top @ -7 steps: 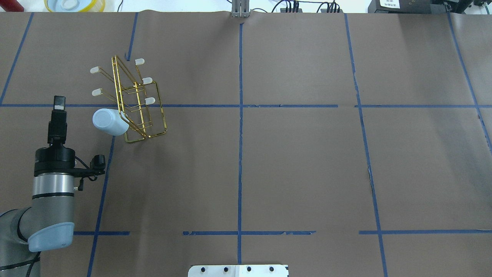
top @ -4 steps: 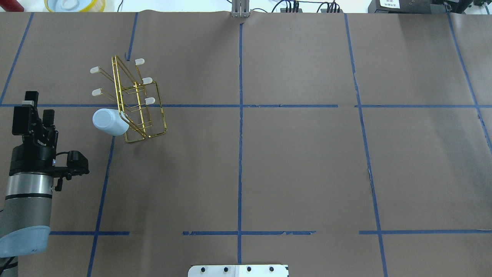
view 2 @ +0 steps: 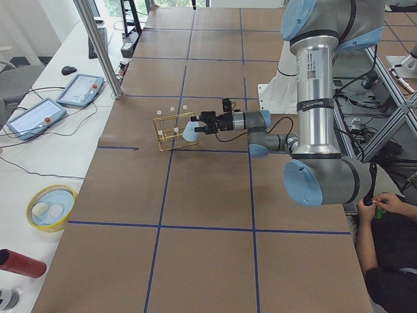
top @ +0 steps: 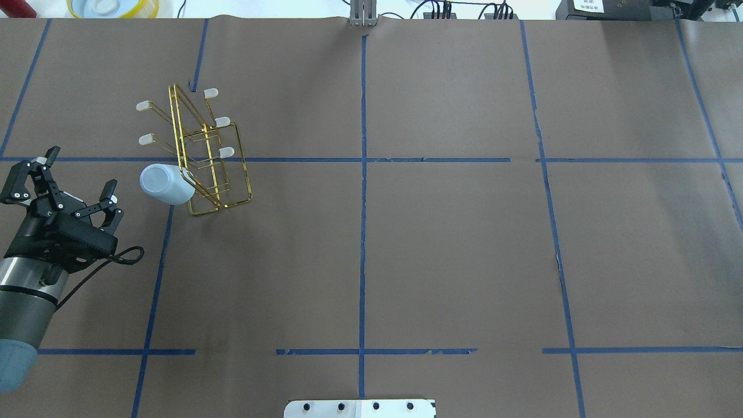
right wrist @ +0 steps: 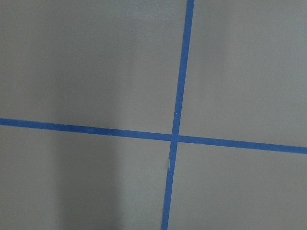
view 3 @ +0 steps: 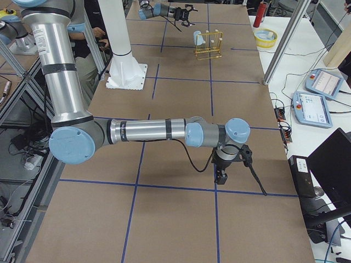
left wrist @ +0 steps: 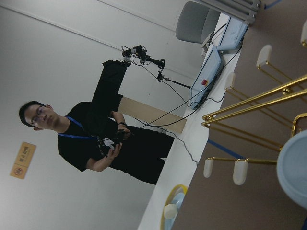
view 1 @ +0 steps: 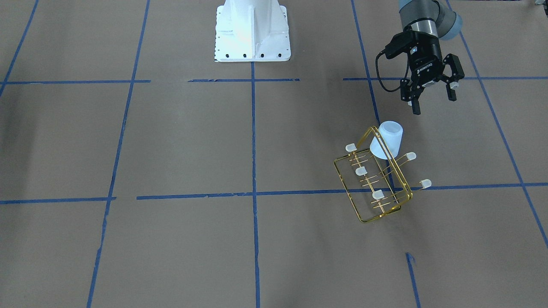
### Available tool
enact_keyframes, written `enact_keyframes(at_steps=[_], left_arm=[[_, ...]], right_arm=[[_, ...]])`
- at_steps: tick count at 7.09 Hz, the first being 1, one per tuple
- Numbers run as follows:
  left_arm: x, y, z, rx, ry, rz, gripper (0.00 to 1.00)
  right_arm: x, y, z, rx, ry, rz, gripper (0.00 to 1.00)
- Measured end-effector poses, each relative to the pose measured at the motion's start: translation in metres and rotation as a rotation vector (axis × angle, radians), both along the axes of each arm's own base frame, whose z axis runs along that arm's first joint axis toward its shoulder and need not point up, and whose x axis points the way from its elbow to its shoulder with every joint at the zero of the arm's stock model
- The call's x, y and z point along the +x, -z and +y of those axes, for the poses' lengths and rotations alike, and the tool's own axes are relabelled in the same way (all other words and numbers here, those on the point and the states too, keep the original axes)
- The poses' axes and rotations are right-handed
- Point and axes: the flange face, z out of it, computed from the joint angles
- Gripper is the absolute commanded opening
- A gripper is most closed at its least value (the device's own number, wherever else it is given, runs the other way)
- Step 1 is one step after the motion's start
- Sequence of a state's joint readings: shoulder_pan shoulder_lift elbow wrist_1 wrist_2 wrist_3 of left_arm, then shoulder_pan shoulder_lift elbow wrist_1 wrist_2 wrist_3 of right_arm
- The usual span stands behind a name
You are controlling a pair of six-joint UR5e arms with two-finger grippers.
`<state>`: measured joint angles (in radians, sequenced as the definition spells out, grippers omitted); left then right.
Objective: Hang cup on cup holder
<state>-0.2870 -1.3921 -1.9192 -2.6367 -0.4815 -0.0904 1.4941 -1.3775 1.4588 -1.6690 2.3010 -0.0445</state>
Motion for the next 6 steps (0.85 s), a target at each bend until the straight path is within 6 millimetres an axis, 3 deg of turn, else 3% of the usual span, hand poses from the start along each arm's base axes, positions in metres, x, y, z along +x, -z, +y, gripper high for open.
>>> enact_keyframes(at_steps=[3,6], left_arm=[[-0.012,0.007,-0.018,-0.173,-0.175,0.326,1.0],[-0.061,0.01,-0.037,-0.307,-0.31,0.407,1.0]], right_arm=[[0.0,0.0,0.0,0.0,0.0,0.0,1.0],[0.0,0.0,0.0,0.0,0.0,0.0,1.0]])
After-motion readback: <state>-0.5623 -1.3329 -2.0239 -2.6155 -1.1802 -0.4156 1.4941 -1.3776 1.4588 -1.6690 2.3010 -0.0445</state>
